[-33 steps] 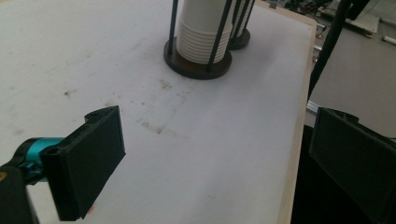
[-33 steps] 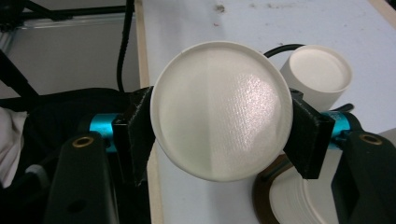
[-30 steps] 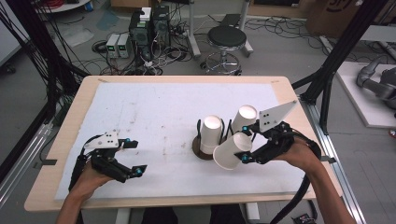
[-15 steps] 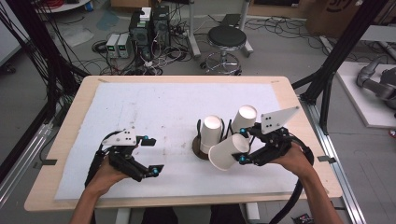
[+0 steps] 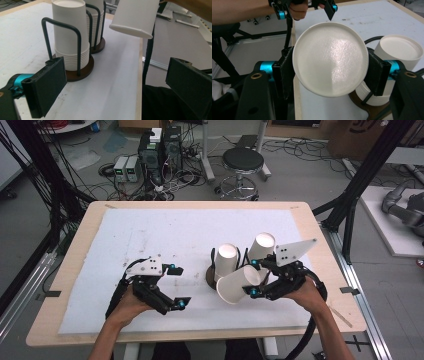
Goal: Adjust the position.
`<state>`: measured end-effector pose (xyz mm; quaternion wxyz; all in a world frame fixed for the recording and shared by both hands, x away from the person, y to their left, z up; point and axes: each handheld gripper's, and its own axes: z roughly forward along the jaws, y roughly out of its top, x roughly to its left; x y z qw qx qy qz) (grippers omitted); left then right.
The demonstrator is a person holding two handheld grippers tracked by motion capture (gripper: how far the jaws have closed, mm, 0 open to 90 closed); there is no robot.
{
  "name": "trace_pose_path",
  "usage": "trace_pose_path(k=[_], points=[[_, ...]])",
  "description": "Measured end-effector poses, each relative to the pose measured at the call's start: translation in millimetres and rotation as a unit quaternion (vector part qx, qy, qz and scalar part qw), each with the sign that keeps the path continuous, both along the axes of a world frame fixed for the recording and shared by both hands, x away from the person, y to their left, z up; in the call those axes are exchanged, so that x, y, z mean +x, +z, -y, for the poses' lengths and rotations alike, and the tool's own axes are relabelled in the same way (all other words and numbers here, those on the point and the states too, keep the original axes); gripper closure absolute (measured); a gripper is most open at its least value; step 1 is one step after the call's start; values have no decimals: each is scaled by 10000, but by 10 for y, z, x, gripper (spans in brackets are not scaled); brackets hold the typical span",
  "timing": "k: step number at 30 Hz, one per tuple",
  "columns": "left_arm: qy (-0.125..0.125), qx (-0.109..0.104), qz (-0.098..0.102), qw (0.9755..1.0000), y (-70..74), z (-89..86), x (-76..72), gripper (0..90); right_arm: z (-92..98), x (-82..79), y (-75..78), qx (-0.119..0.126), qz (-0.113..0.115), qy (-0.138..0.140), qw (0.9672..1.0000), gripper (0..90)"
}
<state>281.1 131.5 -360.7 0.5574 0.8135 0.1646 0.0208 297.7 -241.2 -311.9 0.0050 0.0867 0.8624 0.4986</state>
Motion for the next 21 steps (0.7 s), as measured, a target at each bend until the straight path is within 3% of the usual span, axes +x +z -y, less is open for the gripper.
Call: trace_pose_path(k=[12,21], points=[[-231,-266,82,9993,-4,170,-16,32,-168,-18,-84,385,-69,94,9992,343],[-462,-380,-14,9982,-48,318,12,32,-258,-17,-130,503,-99,145,9986,342]])
